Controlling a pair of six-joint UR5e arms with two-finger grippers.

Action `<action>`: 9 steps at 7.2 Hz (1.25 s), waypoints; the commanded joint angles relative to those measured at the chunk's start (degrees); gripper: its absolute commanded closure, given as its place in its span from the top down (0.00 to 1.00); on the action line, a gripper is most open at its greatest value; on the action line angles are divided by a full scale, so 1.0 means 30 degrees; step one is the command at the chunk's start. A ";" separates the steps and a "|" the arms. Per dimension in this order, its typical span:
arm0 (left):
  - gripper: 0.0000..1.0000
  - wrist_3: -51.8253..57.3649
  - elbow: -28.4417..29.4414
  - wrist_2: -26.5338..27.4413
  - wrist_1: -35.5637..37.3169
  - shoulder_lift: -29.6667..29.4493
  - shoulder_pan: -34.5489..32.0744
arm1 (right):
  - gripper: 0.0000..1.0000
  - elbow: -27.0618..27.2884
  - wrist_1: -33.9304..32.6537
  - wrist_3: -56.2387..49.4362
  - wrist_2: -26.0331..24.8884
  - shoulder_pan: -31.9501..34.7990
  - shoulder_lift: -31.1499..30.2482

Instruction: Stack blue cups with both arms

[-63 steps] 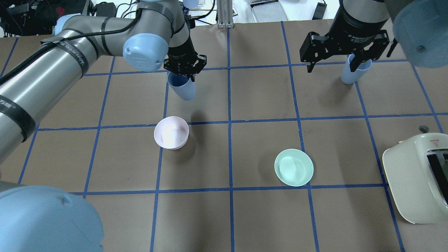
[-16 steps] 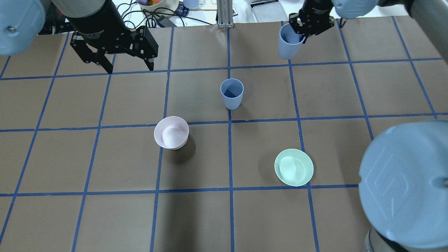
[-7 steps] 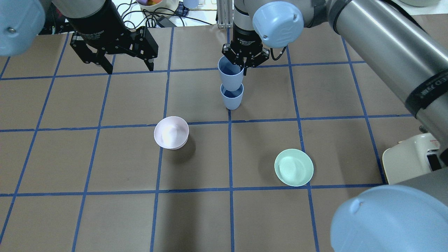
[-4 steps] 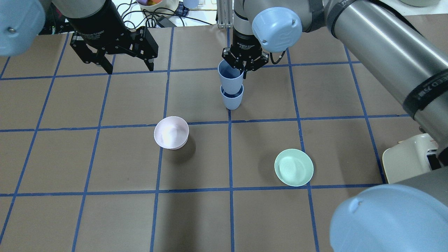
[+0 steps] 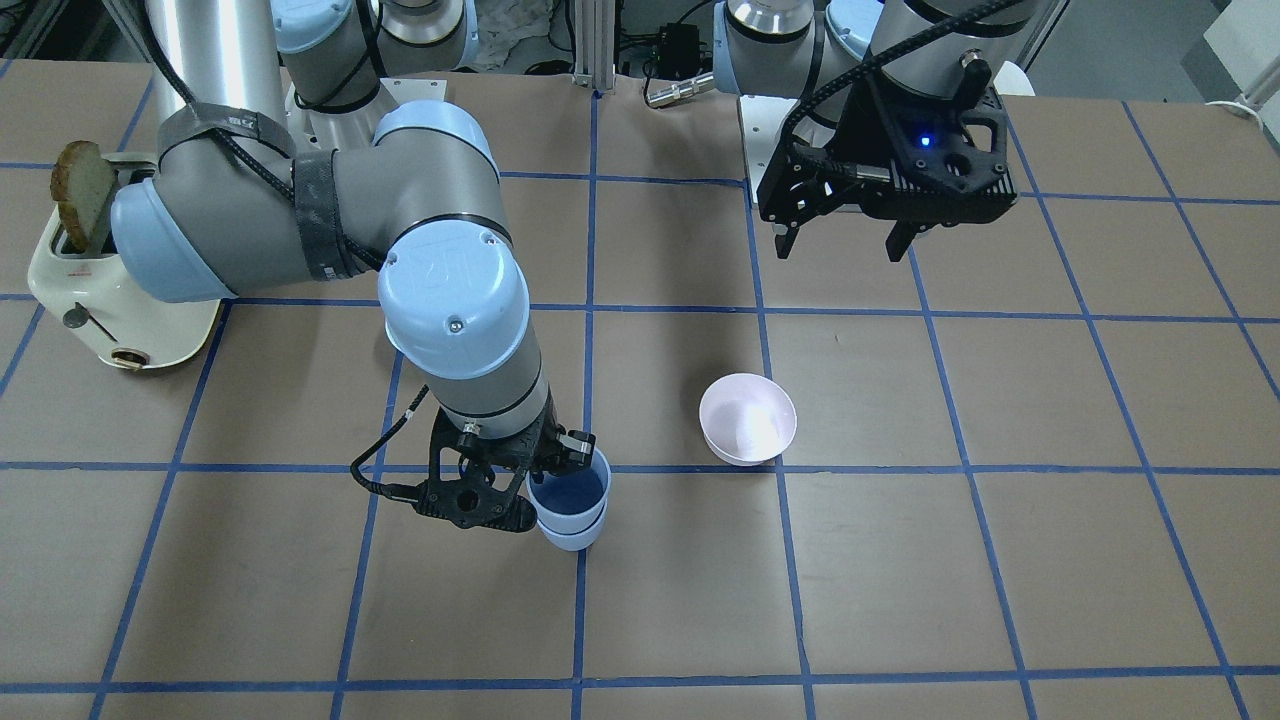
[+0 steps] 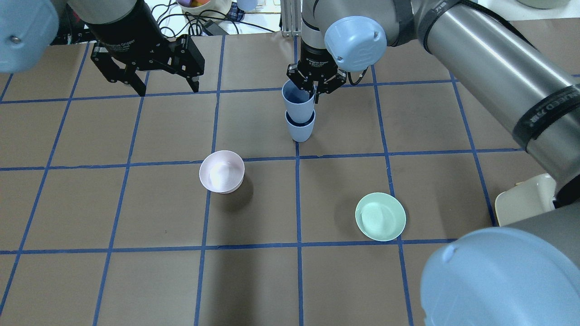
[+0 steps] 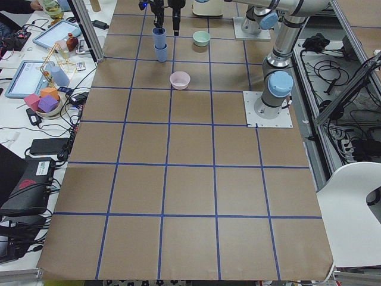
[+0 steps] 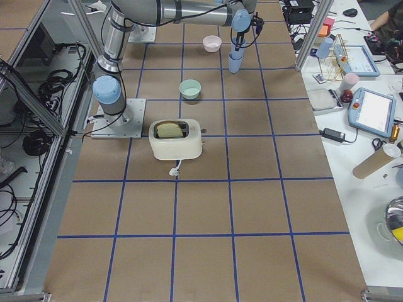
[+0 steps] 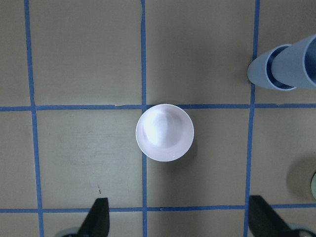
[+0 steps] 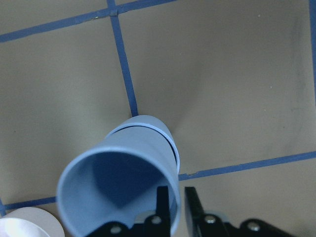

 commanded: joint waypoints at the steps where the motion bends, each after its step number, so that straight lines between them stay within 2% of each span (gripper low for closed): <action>1: 1.00 0.0012 -0.0001 0.0000 0.0000 0.0001 0.0004 | 0.82 -0.0162 -0.0139 -0.0159 -0.0042 -0.0159 0.0000; 2: 1.00 -0.0017 -0.0001 -0.0029 0.0029 0.0001 -0.0025 | 0.89 -0.0657 -0.0198 -0.0740 -0.0245 -0.0565 -0.0088; 4: 1.00 -0.0018 -0.0030 -0.0029 0.0000 0.0001 -0.0055 | 0.93 -0.2615 0.1110 -0.3928 -0.0741 -0.2986 -0.0292; 5: 1.00 -0.0047 -0.0030 0.0000 0.0000 0.0001 -0.0055 | 1.00 -0.2856 0.2019 -0.6230 -0.0861 -0.4161 -0.0932; 6: 1.00 -0.0047 -0.0030 0.0000 0.0029 0.0001 -0.0055 | 1.00 -0.2569 0.3333 -0.7906 -0.0833 -0.4665 -0.2244; 7: 1.00 -0.0047 -0.0030 0.0000 0.0000 0.0001 -0.0055 | 1.00 -0.1290 0.4913 -0.9460 -0.0949 -0.4728 -0.4374; 8: 1.00 -0.0047 -0.0059 0.0000 0.0029 0.0001 -0.0055 | 1.00 0.0985 0.4986 -0.9998 -0.0950 -0.4845 -0.6745; 9: 1.00 -0.0047 -0.0031 -0.0029 0.0029 0.0001 -0.0055 | 1.00 0.3648 0.3305 -1.0003 -0.0950 -0.4817 -0.8770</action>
